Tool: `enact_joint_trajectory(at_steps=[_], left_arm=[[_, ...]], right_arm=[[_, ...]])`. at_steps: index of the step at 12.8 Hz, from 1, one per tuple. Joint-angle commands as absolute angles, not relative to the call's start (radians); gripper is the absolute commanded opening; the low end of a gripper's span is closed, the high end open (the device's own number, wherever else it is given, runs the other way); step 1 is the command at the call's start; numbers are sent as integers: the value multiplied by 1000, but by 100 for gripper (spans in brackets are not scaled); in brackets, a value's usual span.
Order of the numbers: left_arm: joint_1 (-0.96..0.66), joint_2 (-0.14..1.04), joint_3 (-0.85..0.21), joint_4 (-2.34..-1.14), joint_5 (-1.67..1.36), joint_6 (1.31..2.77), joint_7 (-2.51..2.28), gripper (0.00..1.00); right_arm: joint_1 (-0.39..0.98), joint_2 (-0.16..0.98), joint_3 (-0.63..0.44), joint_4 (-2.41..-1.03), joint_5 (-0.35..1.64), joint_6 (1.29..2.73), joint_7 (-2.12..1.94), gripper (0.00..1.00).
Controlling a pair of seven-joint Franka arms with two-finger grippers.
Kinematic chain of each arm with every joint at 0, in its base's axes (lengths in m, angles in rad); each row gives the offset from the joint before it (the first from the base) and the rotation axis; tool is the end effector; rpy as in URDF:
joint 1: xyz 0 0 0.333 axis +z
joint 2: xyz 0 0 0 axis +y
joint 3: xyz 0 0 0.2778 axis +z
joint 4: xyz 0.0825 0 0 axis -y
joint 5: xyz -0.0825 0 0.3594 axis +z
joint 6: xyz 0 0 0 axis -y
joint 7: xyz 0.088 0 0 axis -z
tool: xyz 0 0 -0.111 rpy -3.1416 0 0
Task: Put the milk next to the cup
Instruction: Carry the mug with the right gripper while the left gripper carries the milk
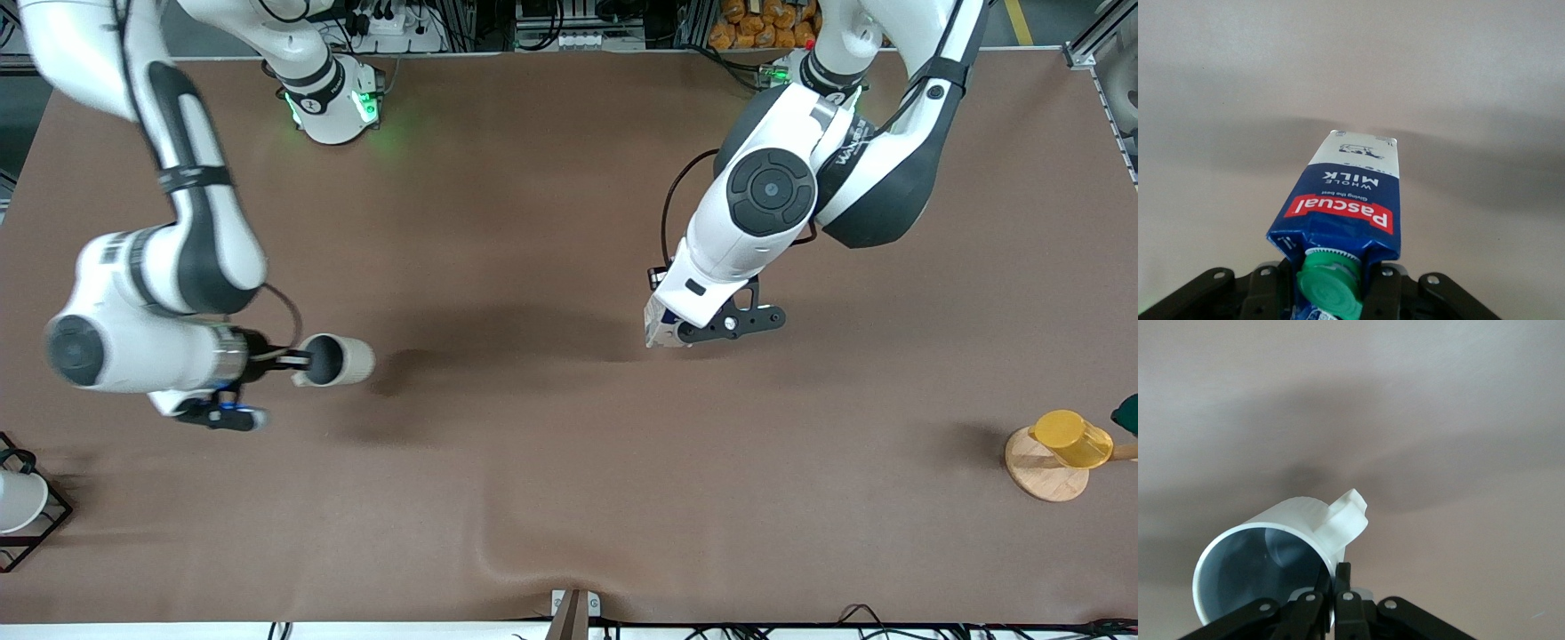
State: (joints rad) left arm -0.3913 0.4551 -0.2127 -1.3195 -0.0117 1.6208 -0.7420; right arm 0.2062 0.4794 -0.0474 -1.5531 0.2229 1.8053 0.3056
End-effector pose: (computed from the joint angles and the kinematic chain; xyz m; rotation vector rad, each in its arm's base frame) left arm 0.5339 -0.3419 0.4365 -3.1131 -0.2398 0.2793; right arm 0.6101 0.1206 0.3290 -2.9672 0.3286 0.3946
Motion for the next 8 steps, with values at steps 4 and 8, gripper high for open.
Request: enact_joint_trajectory(at_steps=[4, 8], left_arm=[[-405, 451, -213, -1307, -21, 1597, -756, 0], [-425, 449, -212, -1307, -18, 1595, -756, 0]], right_arm=[[472, 546, -60, -1491, 339, 1965, 774, 0], [626, 673, -63, -1401, 328, 2124, 986, 0]])
